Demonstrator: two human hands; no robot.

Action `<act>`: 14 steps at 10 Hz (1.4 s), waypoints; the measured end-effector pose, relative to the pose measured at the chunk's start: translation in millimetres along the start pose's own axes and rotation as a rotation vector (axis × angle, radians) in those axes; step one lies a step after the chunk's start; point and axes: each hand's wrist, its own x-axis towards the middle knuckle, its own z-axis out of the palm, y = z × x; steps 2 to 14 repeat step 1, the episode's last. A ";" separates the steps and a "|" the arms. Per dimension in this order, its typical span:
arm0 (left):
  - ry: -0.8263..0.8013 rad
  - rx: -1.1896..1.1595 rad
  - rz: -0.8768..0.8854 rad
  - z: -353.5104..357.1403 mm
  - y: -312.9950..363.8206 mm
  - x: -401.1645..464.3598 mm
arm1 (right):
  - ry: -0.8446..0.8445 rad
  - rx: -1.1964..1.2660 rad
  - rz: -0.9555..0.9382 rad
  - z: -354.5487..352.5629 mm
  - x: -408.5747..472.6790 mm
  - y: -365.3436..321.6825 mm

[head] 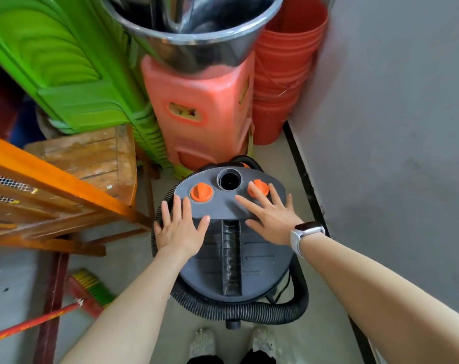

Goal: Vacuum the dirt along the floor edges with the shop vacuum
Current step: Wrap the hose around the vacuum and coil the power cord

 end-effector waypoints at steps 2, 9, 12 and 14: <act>0.052 0.012 0.074 -2.0 15.0 -14.0 | 0.202 0.324 0.041 -11.2 -19.7 -11.2; 0.052 0.012 0.074 -2.0 15.0 -14.0 | 0.202 0.324 0.041 -11.2 -19.7 -11.2; 0.052 0.012 0.074 -2.0 15.0 -14.0 | 0.202 0.324 0.041 -11.2 -19.7 -11.2; 0.052 0.012 0.074 -2.0 15.0 -14.0 | 0.202 0.324 0.041 -11.2 -19.7 -11.2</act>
